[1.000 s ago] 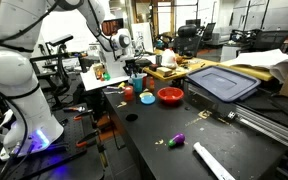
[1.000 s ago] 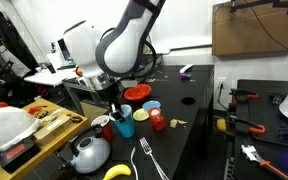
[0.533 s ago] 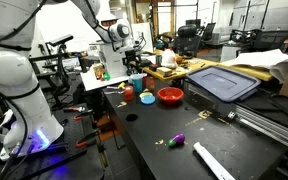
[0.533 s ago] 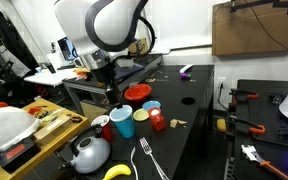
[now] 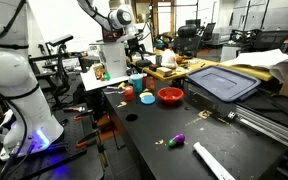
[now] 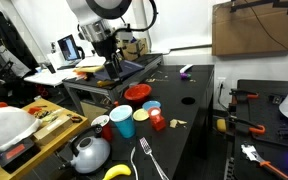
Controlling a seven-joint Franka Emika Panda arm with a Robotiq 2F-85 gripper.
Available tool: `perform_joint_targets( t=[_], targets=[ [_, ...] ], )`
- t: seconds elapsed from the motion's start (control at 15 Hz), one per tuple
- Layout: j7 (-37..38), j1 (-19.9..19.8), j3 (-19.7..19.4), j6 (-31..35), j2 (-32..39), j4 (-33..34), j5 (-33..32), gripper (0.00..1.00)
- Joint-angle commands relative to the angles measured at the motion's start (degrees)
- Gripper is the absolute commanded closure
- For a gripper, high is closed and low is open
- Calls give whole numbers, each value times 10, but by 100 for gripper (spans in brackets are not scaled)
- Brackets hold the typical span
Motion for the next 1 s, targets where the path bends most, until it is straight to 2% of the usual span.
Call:
perform_joint_targets(
  t=[0.0, 0.93],
  targets=[
    [20, -15, -11, -25, -24, -4, 9, 0],
    [196, -62, -87, -14, -32, -17, -1, 0]
  ],
)
